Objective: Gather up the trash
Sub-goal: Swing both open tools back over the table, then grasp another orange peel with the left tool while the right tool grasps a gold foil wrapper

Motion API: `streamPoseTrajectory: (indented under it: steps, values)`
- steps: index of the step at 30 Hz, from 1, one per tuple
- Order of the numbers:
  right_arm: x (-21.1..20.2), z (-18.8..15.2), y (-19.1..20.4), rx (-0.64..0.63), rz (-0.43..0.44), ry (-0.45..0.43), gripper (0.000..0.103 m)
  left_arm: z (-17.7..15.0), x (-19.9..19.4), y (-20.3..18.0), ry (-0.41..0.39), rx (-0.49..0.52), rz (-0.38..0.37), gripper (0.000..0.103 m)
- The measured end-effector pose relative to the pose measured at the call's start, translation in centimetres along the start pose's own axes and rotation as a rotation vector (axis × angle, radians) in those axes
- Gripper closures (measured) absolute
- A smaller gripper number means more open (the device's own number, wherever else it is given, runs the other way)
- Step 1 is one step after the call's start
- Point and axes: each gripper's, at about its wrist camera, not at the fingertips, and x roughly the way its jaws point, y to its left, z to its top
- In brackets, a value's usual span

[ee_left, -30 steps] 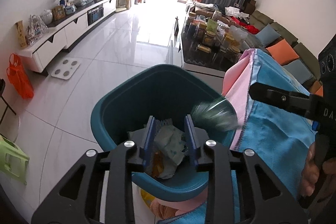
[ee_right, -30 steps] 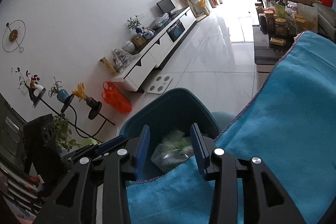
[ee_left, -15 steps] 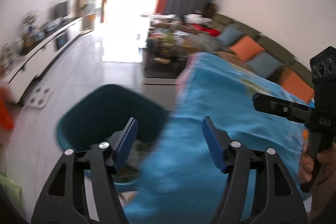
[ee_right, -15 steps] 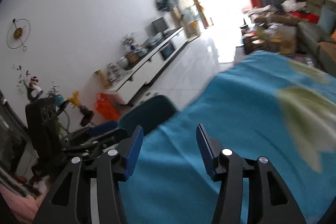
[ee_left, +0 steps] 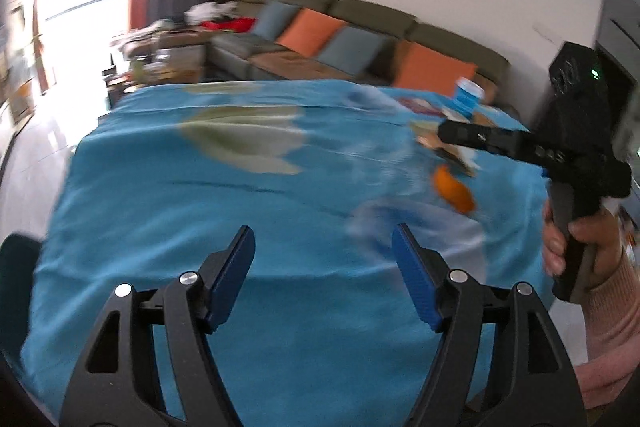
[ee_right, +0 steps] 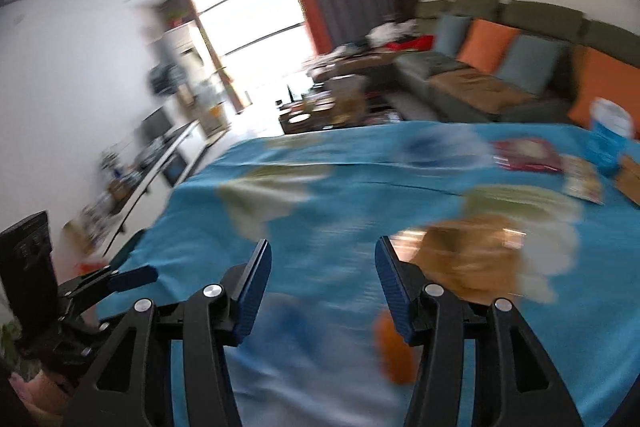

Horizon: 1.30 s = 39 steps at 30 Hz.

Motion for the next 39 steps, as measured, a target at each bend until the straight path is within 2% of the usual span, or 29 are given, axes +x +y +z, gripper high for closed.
streamPoseTrajectory:
  steps: [3, 9, 15, 21, 24, 26, 28, 30, 31, 33, 39]
  values:
    - [-0.9, -0.5, -3.7, 0.060, -0.058, -0.017, 0.051, 1.0, 2.3, -2.9, 0.040, 0.045, -0.039, 0.033]
    - [-0.8, -0.2, -8.3, 0.136, -0.083, -0.012, 0.051, 2.6, 6.2, -6.9, 0.113, 0.100, -0.104, 0.035]
    - [0.6, 0.7, -10.9, 0.185, -0.054, 0.031, 0.051, 4.0, 9.7, -9.4, 0.174, 0.101, -0.150, 0.039]
    - [2.2, 1.0, -11.8, 0.218, -0.007, 0.072, 0.051, 4.7, 12.1, -10.4, 0.232, 0.081, -0.165, 0.044]
    - [2.6, 0.9, -12.2, 0.237, 0.019, 0.083, 0.051, 4.8, 13.2, -10.8, 0.261, 0.071, -0.174, 0.049]
    - [2.7, 0.8, -12.3, 0.243, 0.034, 0.089, 0.052, 4.8, 13.7, -10.9, 0.278, 0.067, -0.180, 0.057]
    - [2.8, 0.7, -12.4, 0.252, 0.051, 0.093, 0.056, 4.8, 14.1, -11.0, 0.292, 0.059, -0.193, 0.060]
    - [2.7, 0.6, -12.5, 0.256, 0.067, 0.098, 0.072, 4.7, 14.1, -11.1, 0.291, 0.059, -0.199, 0.065]
    - [2.7, 0.5, -12.5, 0.255, 0.071, 0.100, 0.076, 4.6, 14.1, -11.1, 0.291, 0.054, -0.206, 0.069]
    - [2.8, 0.4, -12.2, 0.247, 0.082, 0.106, 0.085, 4.6, 14.2, -11.0, 0.292, 0.044, -0.213, 0.072]
    - [2.2, 0.4, -11.6, 0.224, 0.102, 0.097, 0.097, 4.5, 13.6, -10.3, 0.273, 0.025, -0.191, 0.076]
